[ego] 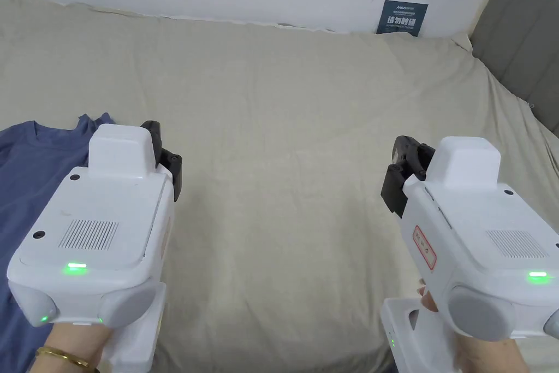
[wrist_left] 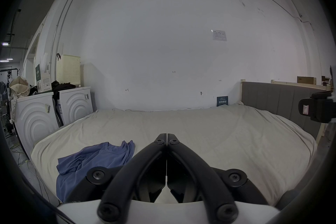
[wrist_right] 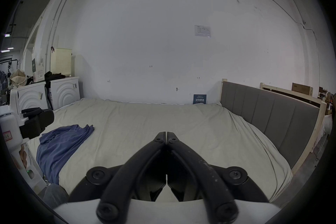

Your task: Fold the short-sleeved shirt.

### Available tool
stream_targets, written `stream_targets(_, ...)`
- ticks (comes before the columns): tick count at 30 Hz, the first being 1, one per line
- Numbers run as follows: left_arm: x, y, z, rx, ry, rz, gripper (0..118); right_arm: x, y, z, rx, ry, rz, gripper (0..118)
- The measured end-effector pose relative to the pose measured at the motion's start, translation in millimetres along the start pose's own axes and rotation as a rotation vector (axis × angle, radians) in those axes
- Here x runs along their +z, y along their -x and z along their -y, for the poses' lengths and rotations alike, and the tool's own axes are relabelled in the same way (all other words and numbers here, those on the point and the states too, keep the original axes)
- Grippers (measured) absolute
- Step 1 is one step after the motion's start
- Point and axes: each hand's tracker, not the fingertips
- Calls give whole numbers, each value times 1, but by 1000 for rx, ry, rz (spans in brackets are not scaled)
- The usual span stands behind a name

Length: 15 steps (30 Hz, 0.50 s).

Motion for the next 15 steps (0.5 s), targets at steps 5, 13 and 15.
stream_targets(5,3,8,-1,0,-4,-17,0,-5,12,-2,17,3,-34,0)
stream_targets(13,32,56,-3,9,-11,-153,0,-25,67,-6,59,-8,-210,0)
stream_targets(15,43,74,-3,-8,-10,-228,0,-30,87,-7,67,-10,-269,0)
